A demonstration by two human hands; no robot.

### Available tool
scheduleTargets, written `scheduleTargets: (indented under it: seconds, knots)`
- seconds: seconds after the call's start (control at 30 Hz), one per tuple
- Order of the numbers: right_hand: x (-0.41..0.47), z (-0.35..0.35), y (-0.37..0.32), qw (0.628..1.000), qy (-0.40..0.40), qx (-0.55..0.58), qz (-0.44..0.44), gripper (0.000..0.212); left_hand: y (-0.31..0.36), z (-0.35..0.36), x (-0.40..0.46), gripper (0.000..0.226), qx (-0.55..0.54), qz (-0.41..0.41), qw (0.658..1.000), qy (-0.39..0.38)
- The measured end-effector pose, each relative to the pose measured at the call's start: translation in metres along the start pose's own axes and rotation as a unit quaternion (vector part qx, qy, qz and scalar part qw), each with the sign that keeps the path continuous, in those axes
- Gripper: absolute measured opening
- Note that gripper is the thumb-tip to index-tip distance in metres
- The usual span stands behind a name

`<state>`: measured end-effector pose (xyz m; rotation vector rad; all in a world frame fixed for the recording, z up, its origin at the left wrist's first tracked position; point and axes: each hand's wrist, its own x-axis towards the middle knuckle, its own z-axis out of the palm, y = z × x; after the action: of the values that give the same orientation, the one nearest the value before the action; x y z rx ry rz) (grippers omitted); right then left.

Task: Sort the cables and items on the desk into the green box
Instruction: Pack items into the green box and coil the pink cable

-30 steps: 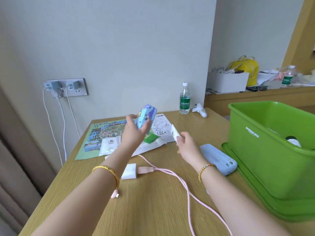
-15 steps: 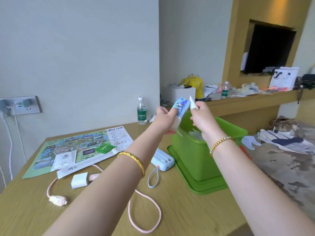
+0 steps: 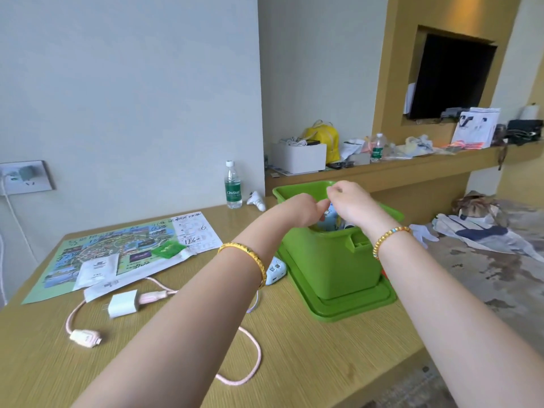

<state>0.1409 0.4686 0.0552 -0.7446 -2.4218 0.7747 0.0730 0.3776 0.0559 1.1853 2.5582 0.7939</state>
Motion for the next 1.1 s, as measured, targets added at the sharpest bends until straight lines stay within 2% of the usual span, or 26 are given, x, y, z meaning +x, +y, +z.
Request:
scheduleTargets:
  seconds: [0.07, 0.13, 0.23, 0.3, 0.37, 0.67, 0.8, 1.0, 1.1]
  knots:
    - [-0.001, 0.010, -0.014, 0.999, 0.037, 0.012, -0.032, 0.031, -0.013, -0.010, -0.011, 0.040, -0.090, 0.043, 0.995, 0.008]
    - [-0.002, 0.022, -0.029, 0.994, 0.070, 0.036, -0.070, 0.030, -0.031, -0.022, -0.019, 0.034, -0.131, 0.050, 0.987, 0.077]
    - [-0.007, 0.046, -0.051, 0.983, 0.114, 0.075, -0.124, 0.030, -0.071, -0.035, -0.029, 0.032, -0.094, 0.022, 0.978, 0.184]
    - [-0.012, 0.071, -0.066, 0.974, 0.126, 0.097, -0.160, 0.031, -0.104, -0.043, -0.041, 0.031, -0.094, -0.006, 0.971, 0.220]
    - [-0.018, 0.103, -0.077, 0.971, 0.106, 0.106, -0.185, 0.032, -0.142, -0.049, -0.053, 0.031, -0.086, -0.044, 0.967, 0.236]
    - [-0.041, 0.261, -0.095, 0.970, -0.135, 0.049, -0.194, 0.039, -0.306, -0.060, -0.106, 0.039, 0.049, -0.221, 0.949, 0.218]
    - [-0.025, 0.300, -0.097, 0.966, -0.152, -0.012, -0.207, 0.040, -0.350, -0.059, -0.110, 0.039, 0.072, -0.259, 0.944, 0.192]
    - [0.015, 0.344, -0.111, 0.956, -0.180, -0.090, -0.216, 0.042, -0.394, -0.067, -0.107, 0.034, 0.034, -0.268, 0.949, 0.161]
    - [0.026, 0.361, -0.124, 0.944, -0.208, -0.109, -0.232, 0.051, -0.404, -0.069, -0.108, 0.058, 0.061, -0.244, 0.964, 0.084]
